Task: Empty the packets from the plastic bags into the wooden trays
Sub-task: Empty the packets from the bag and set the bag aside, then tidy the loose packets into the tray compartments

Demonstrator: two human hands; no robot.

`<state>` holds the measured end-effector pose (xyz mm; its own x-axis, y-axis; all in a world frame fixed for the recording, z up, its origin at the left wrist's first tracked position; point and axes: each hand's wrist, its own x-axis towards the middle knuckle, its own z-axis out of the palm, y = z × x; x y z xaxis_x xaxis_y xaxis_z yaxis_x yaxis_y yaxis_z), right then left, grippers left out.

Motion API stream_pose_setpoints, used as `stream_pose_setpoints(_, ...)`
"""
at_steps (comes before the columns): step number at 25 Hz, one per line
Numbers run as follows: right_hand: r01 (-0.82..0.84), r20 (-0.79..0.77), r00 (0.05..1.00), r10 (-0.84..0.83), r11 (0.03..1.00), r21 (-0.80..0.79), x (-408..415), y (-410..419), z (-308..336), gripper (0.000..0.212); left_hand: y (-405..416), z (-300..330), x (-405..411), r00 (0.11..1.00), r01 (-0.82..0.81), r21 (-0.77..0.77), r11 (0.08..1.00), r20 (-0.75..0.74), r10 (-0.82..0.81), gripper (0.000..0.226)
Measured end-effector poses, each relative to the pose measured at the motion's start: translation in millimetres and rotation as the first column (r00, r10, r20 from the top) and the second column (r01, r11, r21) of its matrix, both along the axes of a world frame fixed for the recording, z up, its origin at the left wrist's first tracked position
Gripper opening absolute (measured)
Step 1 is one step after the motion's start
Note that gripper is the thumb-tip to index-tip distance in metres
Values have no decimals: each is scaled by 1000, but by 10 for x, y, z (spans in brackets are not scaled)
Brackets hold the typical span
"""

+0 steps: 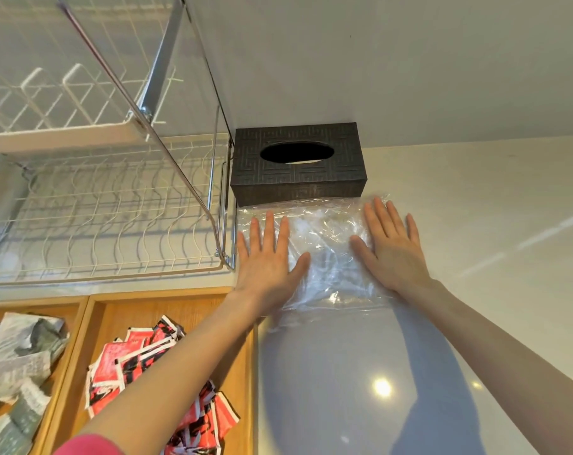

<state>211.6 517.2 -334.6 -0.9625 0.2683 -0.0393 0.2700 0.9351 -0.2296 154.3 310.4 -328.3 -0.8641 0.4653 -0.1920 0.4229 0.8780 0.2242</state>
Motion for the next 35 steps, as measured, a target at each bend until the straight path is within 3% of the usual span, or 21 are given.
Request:
stream_pose_setpoints(9,4,57,998,-6,1000,22,-24,-1,99,64,-1,109,-24,998,-12,2,1000,63,11,74)
stream_pose_setpoints(13,20,-19,1000,-21,999,-49,1,-110,314,62,8,300,65,998,-49,105,993,46,44,74)
stream_pose_setpoints(17,-36,-63,998,30,994,-103,127,-356,556,62,-78,510,230,999,-16,112,994,32,13,70)
stream_pose_setpoints(28,-140,-89,988,128,978,-155,857,-1208,1067,63,-1027,1121,952,992,19,185,983,-129,5,64)
stream_pose_setpoints(35,-251,-157,963,220,943,-219,1348,-1923,1132,61,-1810,1166,1441,984,-13,232,973,-170,53,63)
